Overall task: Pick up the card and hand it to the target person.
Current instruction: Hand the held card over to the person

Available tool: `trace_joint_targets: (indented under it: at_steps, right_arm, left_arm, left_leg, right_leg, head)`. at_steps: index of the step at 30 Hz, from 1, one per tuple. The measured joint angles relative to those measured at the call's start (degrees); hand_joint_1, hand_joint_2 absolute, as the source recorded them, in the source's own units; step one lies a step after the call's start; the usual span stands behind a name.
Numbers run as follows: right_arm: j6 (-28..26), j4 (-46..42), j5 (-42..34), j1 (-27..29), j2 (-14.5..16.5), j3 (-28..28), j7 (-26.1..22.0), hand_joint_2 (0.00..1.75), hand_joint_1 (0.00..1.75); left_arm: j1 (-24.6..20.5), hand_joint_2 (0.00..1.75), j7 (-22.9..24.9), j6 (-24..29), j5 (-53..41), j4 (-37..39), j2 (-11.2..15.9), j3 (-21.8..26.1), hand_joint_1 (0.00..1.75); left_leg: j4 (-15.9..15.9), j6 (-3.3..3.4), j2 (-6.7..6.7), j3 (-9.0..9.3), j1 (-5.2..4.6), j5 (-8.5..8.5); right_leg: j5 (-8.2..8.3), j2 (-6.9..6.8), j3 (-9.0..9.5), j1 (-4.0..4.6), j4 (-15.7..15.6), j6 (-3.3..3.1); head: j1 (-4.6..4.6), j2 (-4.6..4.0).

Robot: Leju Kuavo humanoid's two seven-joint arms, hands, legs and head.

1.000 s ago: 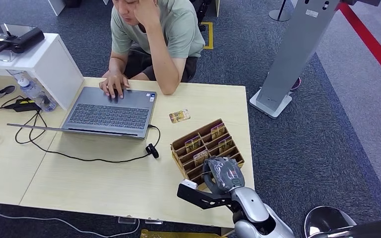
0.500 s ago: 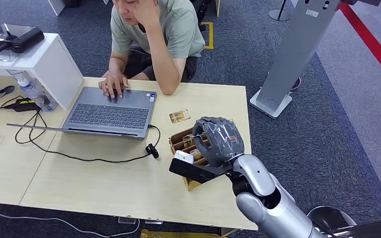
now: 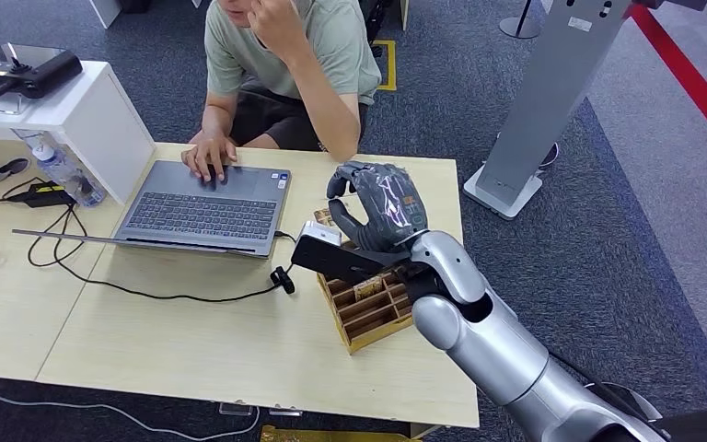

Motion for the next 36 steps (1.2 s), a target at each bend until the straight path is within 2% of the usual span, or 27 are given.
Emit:
trace_joint_targets:
  at_steps: [6, 10, 25, 29, 36]
  right_arm:
    - [-3.28, 10.89, -0.89, -2.97, 4.81, 1.02, -2.67, 1.75, 1.29]
    - [-4.38, 16.64, -1.17, -4.05, 6.69, 1.33, -3.06, 1.75, 1.29]
    - [-4.86, 24.47, -1.05, -5.11, 8.41, 1.86, -1.91, 1.75, 1.29]
    - [-4.86, 24.96, -1.04, -5.10, 8.39, 1.90, -1.88, 1.75, 0.00]
    - [-4.86, 25.24, -0.97, -5.10, 8.39, 1.94, -1.79, 1.75, 0.00]
  left_arm:
    - [-0.15, 1.75, 0.20, 0.07, 0.00, 0.00, -0.03, -0.26, 0.00]
    - [-0.15, 1.75, 0.75, 0.08, 0.00, 0.00, -0.03, -0.36, 0.00]
    - [-0.37, 1.75, 0.87, -0.39, -0.02, 0.00, -0.03, -1.39, 0.00]
    - [-0.39, 1.75, 0.56, -1.22, -0.35, 0.00, -0.03, -1.68, 0.00]
    - [-0.38, 1.75, 0.50, -0.90, -0.48, 0.00, -0.03, -1.82, 0.00]
  left_leg:
    - [0.00, 0.00, -0.03, -0.04, 0.00, 0.00]
    - [0.00, 0.00, -0.03, -0.04, 0.00, 0.00]
    - [0.01, 0.00, -0.02, -0.02, 0.00, 0.00]
    - [0.01, 0.00, -0.02, -0.02, 0.00, 0.00]
    - [0.01, 0.00, -0.02, -0.01, 0.00, 0.00]
  right_leg:
    - [-0.01, -0.07, -0.04, 0.00, 0.01, 0.01]
    - [-0.01, -0.05, -0.05, 0.00, 0.00, 0.01]
    - [-0.01, -0.02, -0.07, 0.00, -0.01, 0.00]
    - [-0.01, -0.02, -0.07, 0.00, -0.01, 0.00]
    - [-0.01, -0.01, -0.08, 0.00, -0.01, 0.00]
  head:
    - [0.00, 0.00]
    - [0.03, 0.00]
    - [0.00, 0.00]
    - [0.01, 0.00]
    - [0.00, 0.00]
